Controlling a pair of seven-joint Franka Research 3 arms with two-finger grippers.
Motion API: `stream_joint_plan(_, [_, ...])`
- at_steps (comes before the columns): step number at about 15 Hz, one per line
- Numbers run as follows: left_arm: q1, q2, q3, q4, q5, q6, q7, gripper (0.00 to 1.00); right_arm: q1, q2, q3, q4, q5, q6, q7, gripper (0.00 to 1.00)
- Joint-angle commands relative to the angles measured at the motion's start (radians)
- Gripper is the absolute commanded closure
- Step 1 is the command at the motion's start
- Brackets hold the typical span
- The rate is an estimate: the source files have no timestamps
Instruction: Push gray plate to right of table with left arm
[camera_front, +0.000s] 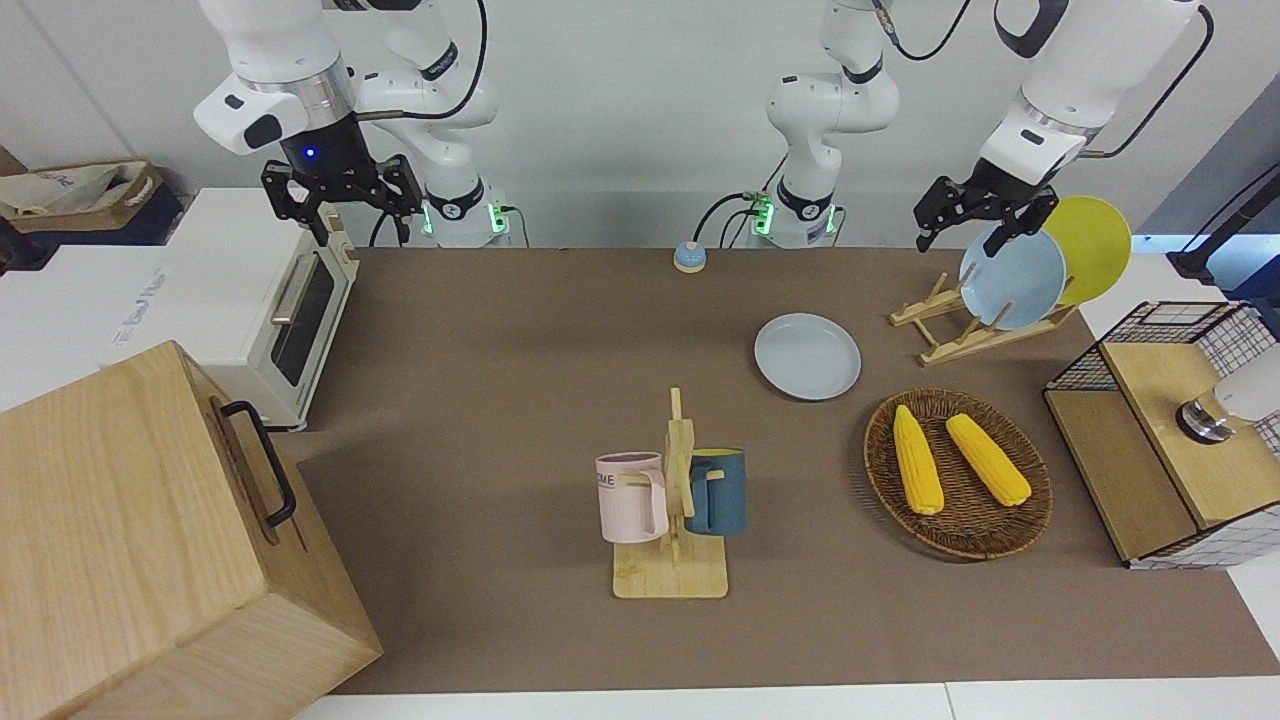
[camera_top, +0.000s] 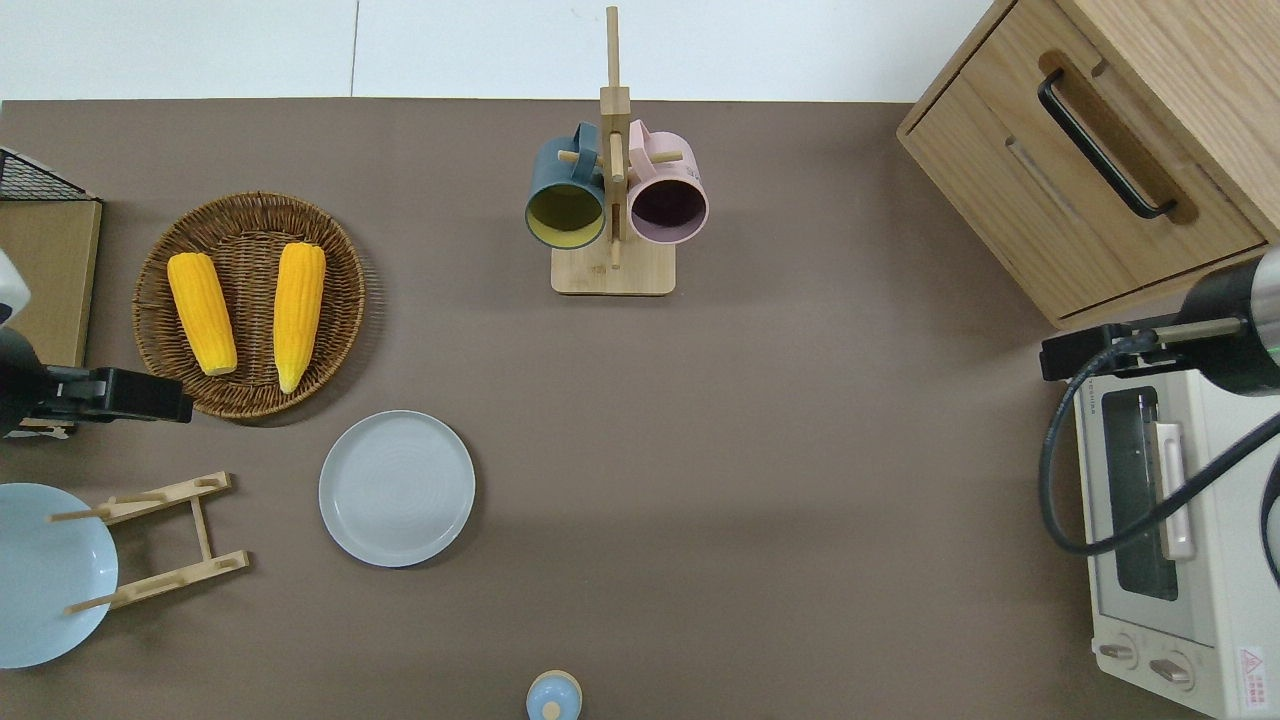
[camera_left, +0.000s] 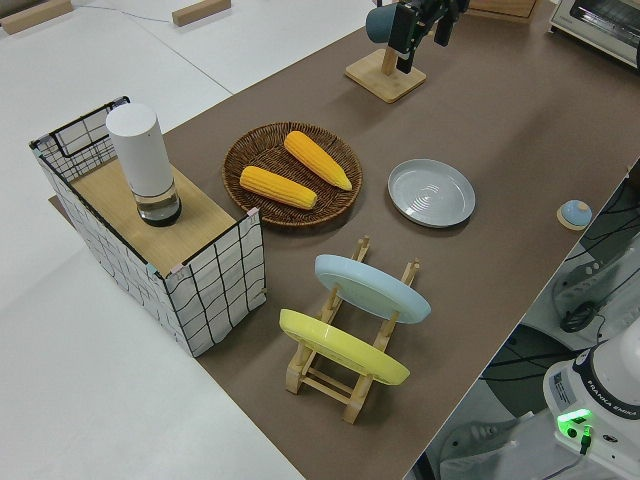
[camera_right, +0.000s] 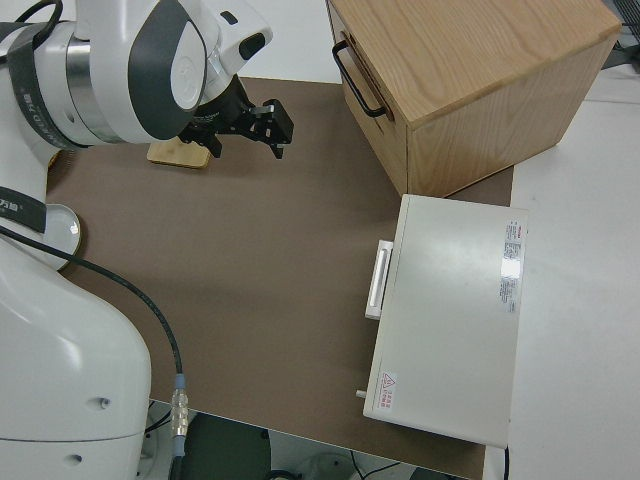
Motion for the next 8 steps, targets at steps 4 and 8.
stream_joint_plan(4, [0.011,0.010,0.020,0.020,0.028,-0.006,0.004,0.01,-0.003,-0.004,-0.001,0.005,0.022,-0.012,-0.001,0.017])
stream_joint_plan(8, [0.011,0.007,0.020,0.017,0.029,-0.012,-0.002,0.01,-0.003,-0.004,-0.001,0.005,0.022,-0.012,-0.001,0.017])
